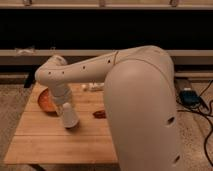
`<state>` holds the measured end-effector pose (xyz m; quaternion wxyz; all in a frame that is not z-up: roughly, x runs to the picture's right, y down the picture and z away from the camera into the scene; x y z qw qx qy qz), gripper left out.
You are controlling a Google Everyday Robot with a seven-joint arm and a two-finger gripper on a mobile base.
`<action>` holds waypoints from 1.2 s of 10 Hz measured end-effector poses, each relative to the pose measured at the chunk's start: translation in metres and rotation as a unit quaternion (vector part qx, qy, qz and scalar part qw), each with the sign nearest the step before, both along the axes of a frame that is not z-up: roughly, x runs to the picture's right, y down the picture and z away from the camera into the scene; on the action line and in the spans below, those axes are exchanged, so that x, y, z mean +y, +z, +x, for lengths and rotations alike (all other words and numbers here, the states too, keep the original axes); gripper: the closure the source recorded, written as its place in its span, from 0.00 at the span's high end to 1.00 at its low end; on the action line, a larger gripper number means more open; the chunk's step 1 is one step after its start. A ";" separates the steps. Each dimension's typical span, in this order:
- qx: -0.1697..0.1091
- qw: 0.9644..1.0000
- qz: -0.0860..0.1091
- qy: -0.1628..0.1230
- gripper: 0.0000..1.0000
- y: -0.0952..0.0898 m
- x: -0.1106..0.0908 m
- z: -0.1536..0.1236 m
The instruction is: Place the ceramic cup over the eraser
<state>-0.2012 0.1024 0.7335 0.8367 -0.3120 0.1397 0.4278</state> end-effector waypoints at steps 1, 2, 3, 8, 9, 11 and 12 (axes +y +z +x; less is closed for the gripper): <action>0.001 1.000 -0.003 0.001 0.80 0.003 0.002 0.000; 0.001 1.000 -0.006 0.001 0.80 0.006 0.004 0.000; 0.002 1.000 -0.009 0.002 0.80 0.009 0.005 0.000; 0.009 1.000 -0.014 0.005 0.80 0.015 0.006 0.004; 0.010 1.000 -0.011 0.006 0.80 0.013 0.003 0.006; 0.003 1.000 0.010 0.017 0.80 -0.001 -0.016 0.009; 0.000 1.000 0.018 0.024 0.80 -0.007 -0.023 0.011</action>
